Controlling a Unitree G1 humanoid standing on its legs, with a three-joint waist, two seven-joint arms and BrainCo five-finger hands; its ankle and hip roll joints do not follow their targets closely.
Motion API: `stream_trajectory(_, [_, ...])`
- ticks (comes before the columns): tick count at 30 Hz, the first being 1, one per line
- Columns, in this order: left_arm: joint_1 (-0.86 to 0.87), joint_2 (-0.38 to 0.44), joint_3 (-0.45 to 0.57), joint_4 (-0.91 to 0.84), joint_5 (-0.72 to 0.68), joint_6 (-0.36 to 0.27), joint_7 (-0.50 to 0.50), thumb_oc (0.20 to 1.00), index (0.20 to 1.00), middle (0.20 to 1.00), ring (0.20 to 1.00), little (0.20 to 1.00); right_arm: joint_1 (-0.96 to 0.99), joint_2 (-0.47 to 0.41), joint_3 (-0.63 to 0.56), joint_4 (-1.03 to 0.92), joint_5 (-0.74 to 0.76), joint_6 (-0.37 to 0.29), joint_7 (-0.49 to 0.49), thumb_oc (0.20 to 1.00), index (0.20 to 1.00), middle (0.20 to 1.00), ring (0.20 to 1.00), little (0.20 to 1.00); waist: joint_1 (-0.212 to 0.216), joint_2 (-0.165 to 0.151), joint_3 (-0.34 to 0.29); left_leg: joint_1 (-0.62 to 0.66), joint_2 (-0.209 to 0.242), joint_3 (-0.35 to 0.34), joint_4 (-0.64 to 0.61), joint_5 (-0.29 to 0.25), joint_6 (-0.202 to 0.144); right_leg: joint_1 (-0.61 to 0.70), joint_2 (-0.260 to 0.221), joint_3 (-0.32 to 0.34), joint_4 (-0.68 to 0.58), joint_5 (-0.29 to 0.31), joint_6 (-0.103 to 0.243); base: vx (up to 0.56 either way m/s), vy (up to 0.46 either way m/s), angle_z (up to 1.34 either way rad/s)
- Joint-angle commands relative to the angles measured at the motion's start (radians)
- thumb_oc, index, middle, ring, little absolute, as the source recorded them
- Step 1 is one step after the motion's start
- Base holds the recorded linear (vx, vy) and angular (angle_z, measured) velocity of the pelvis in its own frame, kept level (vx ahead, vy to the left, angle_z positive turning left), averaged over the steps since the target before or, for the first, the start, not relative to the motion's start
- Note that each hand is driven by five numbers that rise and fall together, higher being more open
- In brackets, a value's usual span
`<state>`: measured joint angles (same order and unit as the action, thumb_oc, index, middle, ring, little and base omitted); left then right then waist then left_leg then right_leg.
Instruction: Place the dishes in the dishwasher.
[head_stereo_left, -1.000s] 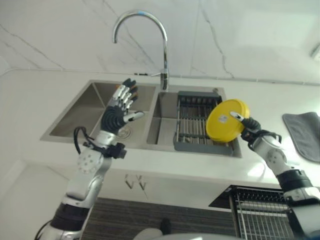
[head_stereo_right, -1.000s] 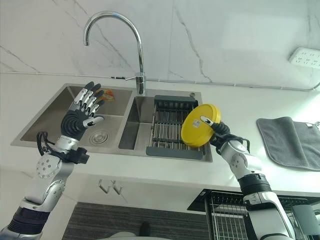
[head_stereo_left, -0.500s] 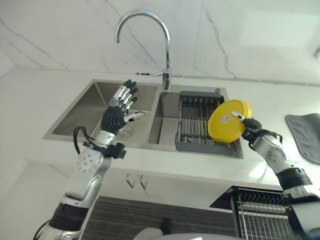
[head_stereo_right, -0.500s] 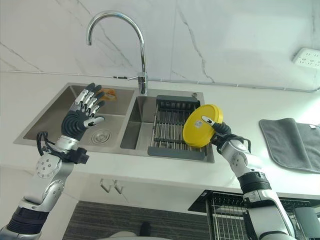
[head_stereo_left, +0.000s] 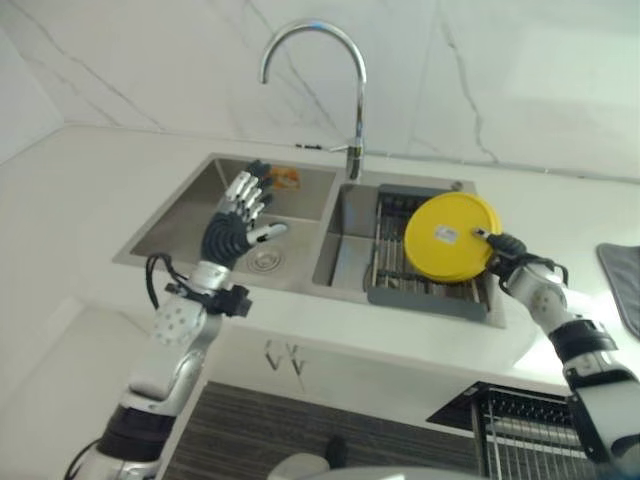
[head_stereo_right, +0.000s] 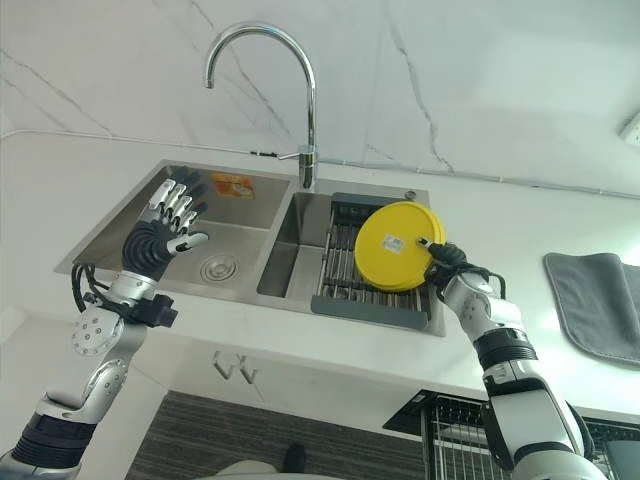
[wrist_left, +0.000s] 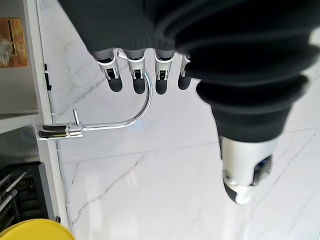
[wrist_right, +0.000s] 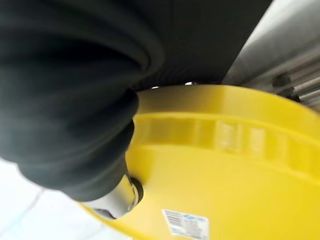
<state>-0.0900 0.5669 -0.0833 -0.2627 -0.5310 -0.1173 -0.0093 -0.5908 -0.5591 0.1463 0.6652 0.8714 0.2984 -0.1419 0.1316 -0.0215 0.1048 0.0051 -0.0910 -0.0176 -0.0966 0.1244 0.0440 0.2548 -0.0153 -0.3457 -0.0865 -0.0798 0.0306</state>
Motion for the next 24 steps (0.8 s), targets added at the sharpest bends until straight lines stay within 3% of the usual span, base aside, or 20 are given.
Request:
stream_trajectory(1, [-0.031,0.022,-0.044,0.015,-0.032,-0.044,0.021,1.0,1.0,1.0,1.0,1.0,-0.075,-0.005,0.026,0.035,0.034,-0.036,-0.026,0.2,0.2,0.2,0.2,0.2,0.043,0.0,-0.055,0.118,0.055,0.04,0.009,-0.103,-0.043,-0.076,-0.026,0.028,-0.001,0.118,0.022,-0.03,0.024,0.02])
stream_trajectory(8, [-0.032,0.023,-0.05,0.021,-0.039,-0.059,0.031,1.0,1.0,1.0,1.0,1.0,-0.062,0.005,0.017,0.018,0.052,-0.095,-0.063,0.2,0.2,0.2,0.2,0.2,0.042,0.002,-0.054,0.117,0.056,0.041,0.009,-0.101,-0.043,-0.077,-0.028,0.026,-0.001,0.12,0.024,-0.04,0.014,0.0])
stream_trajectory(15, [-0.028,0.015,-0.049,0.029,-0.041,-0.075,0.018,1.0,1.0,1.0,1.0,1.0,-0.012,0.041,-0.042,-0.065,0.234,-0.155,-0.023,0.2,0.2,0.2,0.2,0.2,0.03,0.0,-0.057,0.115,0.062,0.046,0.009,-0.102,-0.044,-0.084,-0.024,0.038,-0.001,0.122,0.024,-0.05,-0.026,-0.01])
stream_trajectory(18, [-0.018,0.012,-0.04,0.037,-0.044,-0.086,0.014,1.0,1.0,1.0,1.0,1.0,0.029,0.085,-0.071,-0.19,0.336,-0.233,0.052,0.2,0.2,0.2,0.2,0.2,0.016,0.002,-0.058,0.117,0.067,0.054,0.009,-0.103,-0.044,-0.089,-0.019,0.05,-0.001,0.122,0.024,-0.04,-0.065,0.0])
stream_trajectory(21, [0.022,0.004,-0.012,0.032,-0.026,-0.091,-0.001,1.0,1.0,1.0,1.0,1.0,0.09,0.113,-0.085,-0.348,0.312,-0.314,0.062,0.2,0.2,0.2,0.2,0.2,0.006,0.007,-0.061,0.122,0.072,0.066,0.009,-0.105,-0.044,-0.097,-0.018,0.063,-0.001,0.126,0.027,-0.01,-0.097,0.0])
stream_trajectory(24, [0.099,0.002,0.035,0.011,-0.003,-0.11,-0.041,1.0,1.0,1.0,1.0,1.0,0.216,0.146,-0.123,-0.556,0.294,-0.357,0.078,0.2,0.2,0.2,0.2,0.2,-0.018,0.016,-0.061,0.129,0.09,0.12,0.009,-0.097,-0.048,-0.112,-0.011,0.089,-0.001,0.131,0.028,0.0,-0.111,-0.03])
